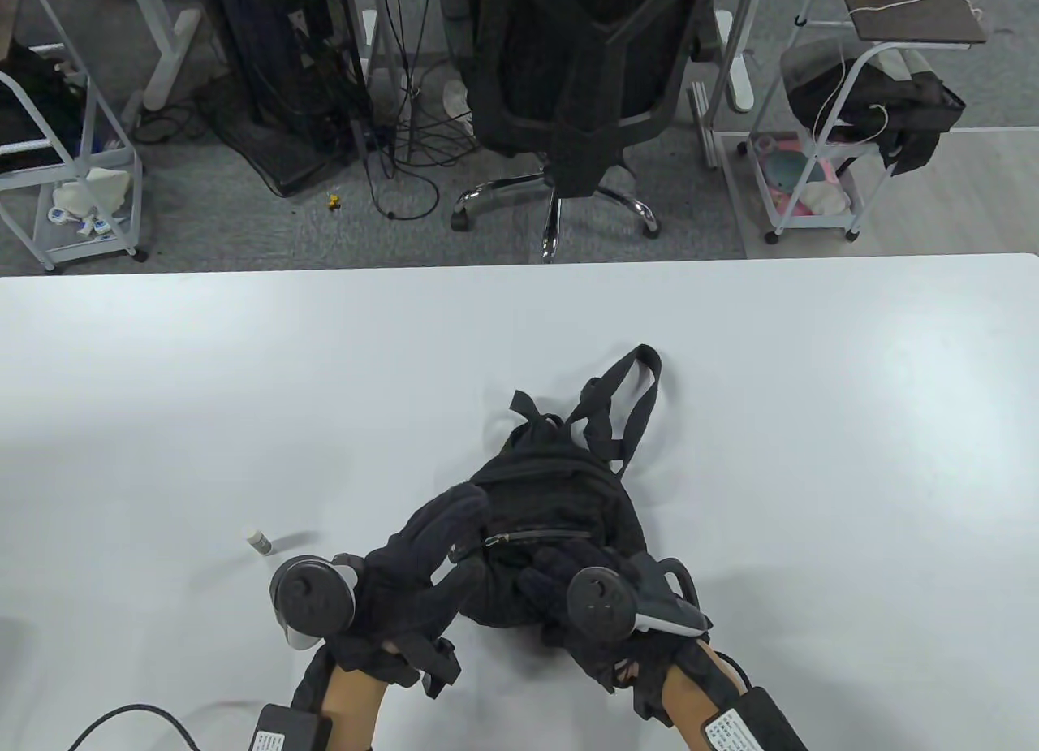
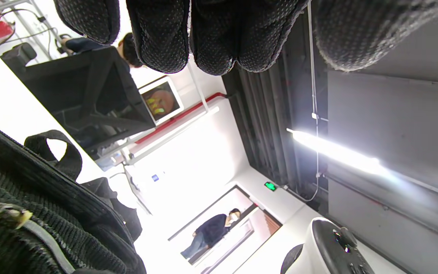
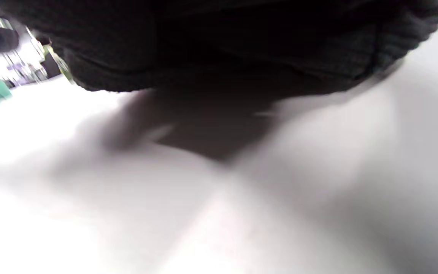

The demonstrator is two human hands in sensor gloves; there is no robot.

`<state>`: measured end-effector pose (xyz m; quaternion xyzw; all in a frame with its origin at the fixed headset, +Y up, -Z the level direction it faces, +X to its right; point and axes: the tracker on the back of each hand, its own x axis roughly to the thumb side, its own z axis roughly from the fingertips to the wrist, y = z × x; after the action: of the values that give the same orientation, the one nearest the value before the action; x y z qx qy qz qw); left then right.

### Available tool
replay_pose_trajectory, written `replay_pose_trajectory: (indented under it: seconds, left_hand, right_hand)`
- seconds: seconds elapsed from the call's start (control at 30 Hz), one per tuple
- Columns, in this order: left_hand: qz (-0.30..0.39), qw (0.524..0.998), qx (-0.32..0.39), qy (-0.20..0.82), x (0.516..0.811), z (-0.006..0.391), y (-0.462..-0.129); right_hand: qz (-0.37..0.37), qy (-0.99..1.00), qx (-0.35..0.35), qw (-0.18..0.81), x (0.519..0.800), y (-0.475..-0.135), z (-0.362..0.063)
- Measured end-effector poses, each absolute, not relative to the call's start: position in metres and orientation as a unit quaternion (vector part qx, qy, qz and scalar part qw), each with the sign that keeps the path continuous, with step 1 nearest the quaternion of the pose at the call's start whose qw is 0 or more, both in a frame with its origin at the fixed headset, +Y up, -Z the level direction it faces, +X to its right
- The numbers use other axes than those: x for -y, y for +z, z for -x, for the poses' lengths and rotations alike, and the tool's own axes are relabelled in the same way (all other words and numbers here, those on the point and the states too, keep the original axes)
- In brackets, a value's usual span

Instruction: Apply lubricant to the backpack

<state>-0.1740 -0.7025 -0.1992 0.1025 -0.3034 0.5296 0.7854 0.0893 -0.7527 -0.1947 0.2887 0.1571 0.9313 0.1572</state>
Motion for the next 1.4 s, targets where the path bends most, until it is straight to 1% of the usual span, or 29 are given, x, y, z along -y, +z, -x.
replay_pose_trajectory:
  seconds: [0.07,0.17,0.3,0.33,0.47,0.5,0.67,0.87,0.97,1.07,1.17,1.2,1.27,1.33,1.4]
  left_hand:
    - [-0.095,0.785,0.303,0.531,0.704,0.173,-0.2]
    - [-0.086,0.79,0.305,0.525,0.707,0.17,-0.2]
    - [-0.084,0.797,0.307,0.513,0.708,0.168,-0.199]
    - [-0.084,0.797,0.308,0.512,0.708,0.168,-0.199]
    - [-0.091,0.792,0.307,0.519,0.707,0.17,-0.199]
    - [-0.091,0.792,0.306,0.52,0.706,0.171,-0.199]
    - [-0.096,0.788,0.306,0.525,0.705,0.172,-0.199]
    - [-0.086,0.789,0.312,0.523,0.708,0.167,-0.198]
    - [-0.1,0.796,0.301,0.515,0.703,0.174,-0.198]
    - [-0.129,0.814,0.268,0.498,0.692,0.197,-0.199]
    - [-0.174,0.844,0.211,0.462,0.682,0.234,-0.198]
    - [-0.187,0.862,0.178,0.436,0.679,0.249,-0.197]
    - [-0.192,0.893,0.111,0.391,0.679,0.277,-0.192]
    - [-0.197,0.904,0.051,0.375,0.685,0.302,-0.189]
    - [-0.171,0.908,-0.006,0.384,0.691,0.321,-0.19]
  right_hand:
    - [-0.292,0.924,-0.182,0.166,0.754,-0.195,-0.094]
    - [-0.308,0.917,-0.219,0.125,0.758,-0.193,-0.092]
    - [-0.322,0.913,-0.226,0.111,0.757,-0.189,-0.088]
    - [-0.325,0.91,-0.226,0.12,0.755,-0.189,-0.089]
    - [-0.329,0.903,-0.188,0.2,0.74,-0.19,-0.103]
    - [-0.329,0.903,-0.181,0.208,0.738,-0.19,-0.105]
    - [-0.309,0.902,-0.104,0.284,0.719,-0.193,-0.124]
    - [-0.29,0.889,-0.041,0.352,0.71,-0.196,-0.139]
    - [-0.288,0.885,-0.024,0.365,0.707,-0.196,-0.143]
    - [-0.289,0.883,-0.02,0.369,0.705,-0.196,-0.146]
    - [-0.291,0.882,-0.021,0.371,0.706,-0.197,-0.146]
    - [-0.292,0.882,-0.023,0.369,0.706,-0.197,-0.145]
    - [-0.295,0.881,-0.027,0.369,0.707,-0.196,-0.144]
    - [-0.296,0.882,-0.031,0.365,0.708,-0.196,-0.144]
    - [-0.298,0.882,-0.032,0.365,0.708,-0.196,-0.143]
